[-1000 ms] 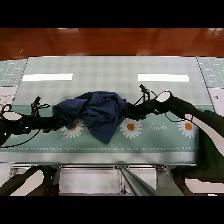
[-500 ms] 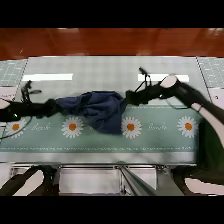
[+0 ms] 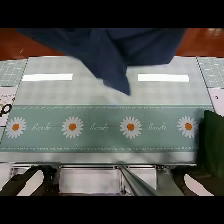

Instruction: Fold the shirts.

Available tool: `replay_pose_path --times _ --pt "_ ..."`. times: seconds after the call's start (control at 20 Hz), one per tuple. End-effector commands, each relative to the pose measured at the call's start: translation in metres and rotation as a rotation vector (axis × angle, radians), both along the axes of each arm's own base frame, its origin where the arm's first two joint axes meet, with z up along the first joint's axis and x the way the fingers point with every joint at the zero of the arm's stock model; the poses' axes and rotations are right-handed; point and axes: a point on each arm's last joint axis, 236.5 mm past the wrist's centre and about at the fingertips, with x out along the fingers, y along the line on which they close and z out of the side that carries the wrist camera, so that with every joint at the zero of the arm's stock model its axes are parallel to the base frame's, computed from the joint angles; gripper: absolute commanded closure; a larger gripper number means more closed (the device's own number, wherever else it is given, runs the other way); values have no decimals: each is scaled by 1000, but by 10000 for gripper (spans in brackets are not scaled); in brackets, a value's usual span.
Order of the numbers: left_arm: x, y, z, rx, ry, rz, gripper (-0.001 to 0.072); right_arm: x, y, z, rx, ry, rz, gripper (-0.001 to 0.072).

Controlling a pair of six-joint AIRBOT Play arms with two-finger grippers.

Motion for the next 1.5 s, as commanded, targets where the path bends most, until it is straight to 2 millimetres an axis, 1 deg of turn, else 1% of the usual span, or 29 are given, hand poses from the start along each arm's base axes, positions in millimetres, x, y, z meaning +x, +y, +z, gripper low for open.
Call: replay_pose_path --times 0.0,0.1,0.15,0.25,0.3,0.4,0.45,0.5,0.6,0.65,0.75,0.8,0.85,0.9,0.95,1.05,1.2,1.3,1.4,1.45 --pt "-59 -9 95 74 -248 29 690 -83 -40 85 -92 -243 -126 688" --pt "-91 -8 116 123 -330 74 690 -126 -55 108 -118 -336 -182 688" --pt "-107 -5 121 163 -358 109 689 -144 -62 116 -126 -368 -211 688" --pt "-140 2 131 224 -409 180 689 -179 -76 127 -131 -424 -266 688" --pt "-156 4 136 237 -434 211 689 -193 -80 129 -131 -437 -281 688" --pt "-188 8 144 284 -487 254 689 -217 -84 120 -136 -414 -296 688" --pt "-203 11 144 302 -498 273 689 -225 -85 113 -135 -387 -299 688" --pt "-213 15 139 310 -483 290 689 -232 -86 103 -132 -346 -297 688" --pt "-219 22 117 319 -394 301 689 -237 -85 75 -134 -224 -293 688" --pt "-216 23 105 325 -353 293 690 -235 -82 58 -128 -155 -279 688" --pt "-195 24 73 327 -251 271 689 -226 -67 26 -126 -34 -214 688" --pt "-178 26 50 325 -182 261 690 -218 -59 9 -122 22 -177 688" --pt "-162 27 24 322 -111 246 690 -207 -50 -12 -114 88 -138 688" --pt "-143 28 -7 315 -30 228 689 -196 -43 -34 -105 147 -112 688" --pt "-124 28 -36 302 39 213 689 -180 -38 -57 -94 201 -97 688" --pt "-85 28 -95 267 154 187 690 -145 -33 -107 -70 281 -98 688" --pt "-22 41 -175 223 281 218 689 -86 -27 -190 -26 393 -108 688" --pt "18 50 -220 208 362 238 689 -47 -24 -238 -7 462 -120 688" --pt "55 59 -262 195 425 262 689 0 -24 -284 -1 510 -139 688" --pt "71 61 -282 178 460 265 689 22 -22 -305 15 520 -145 688"
